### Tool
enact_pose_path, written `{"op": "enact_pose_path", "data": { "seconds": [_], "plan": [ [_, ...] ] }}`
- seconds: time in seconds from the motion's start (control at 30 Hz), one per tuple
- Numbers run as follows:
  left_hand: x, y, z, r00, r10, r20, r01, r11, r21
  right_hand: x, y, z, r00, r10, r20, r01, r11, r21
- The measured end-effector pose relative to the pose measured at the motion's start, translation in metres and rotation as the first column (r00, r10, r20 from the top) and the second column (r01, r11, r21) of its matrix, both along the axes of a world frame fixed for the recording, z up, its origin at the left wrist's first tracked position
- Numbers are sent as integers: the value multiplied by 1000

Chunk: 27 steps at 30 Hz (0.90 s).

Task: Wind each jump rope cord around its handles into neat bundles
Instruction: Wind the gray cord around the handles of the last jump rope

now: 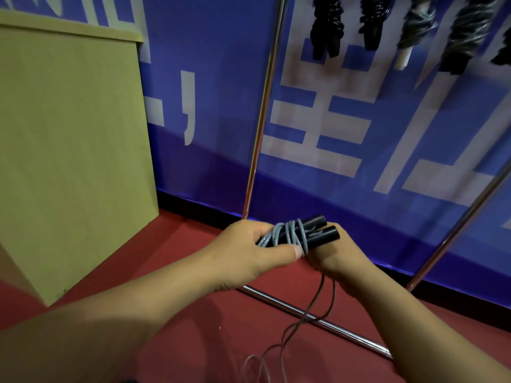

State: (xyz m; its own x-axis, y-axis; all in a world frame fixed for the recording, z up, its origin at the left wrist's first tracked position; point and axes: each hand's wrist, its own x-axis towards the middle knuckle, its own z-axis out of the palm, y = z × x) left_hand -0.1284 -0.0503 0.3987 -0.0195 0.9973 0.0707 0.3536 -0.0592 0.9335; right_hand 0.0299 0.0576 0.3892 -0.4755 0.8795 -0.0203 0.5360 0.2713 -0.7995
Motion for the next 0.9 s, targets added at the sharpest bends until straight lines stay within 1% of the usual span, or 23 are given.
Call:
{"op": "enact_pose_path", "data": {
  "seconds": [0.13,0.23,0.3,0.47,0.57,0.63,0.77,0.9],
  "plan": [
    [-6,4,-3,985,150,81,-152,988,17,-5,-7,1,1000,-4,30,4,1000,-3],
    [-12,8,-7,963,260,78,-261,965,12,-6,-13,3,997,13,70,-15,999,30],
    [-17,11,-11,946,319,63,-320,947,9,-7,-16,4,998,33,46,-33,999,2],
    [-31,18,-16,888,447,-111,-450,893,4,-8,-27,10,994,106,-40,-111,983,-147],
    [-39,19,-19,848,489,-205,-498,867,7,-7,-30,13,995,85,-44,-91,979,-185],
    [-46,20,-22,817,516,-256,-531,847,13,-5,-30,15,998,66,-13,-67,982,-177],
    [-52,21,-28,779,516,-356,-545,838,21,-4,-35,18,993,100,71,-85,980,-181],
    [-50,23,-29,739,506,-445,-546,837,44,-3,-37,23,984,68,166,-51,993,-106]
  ]
}}
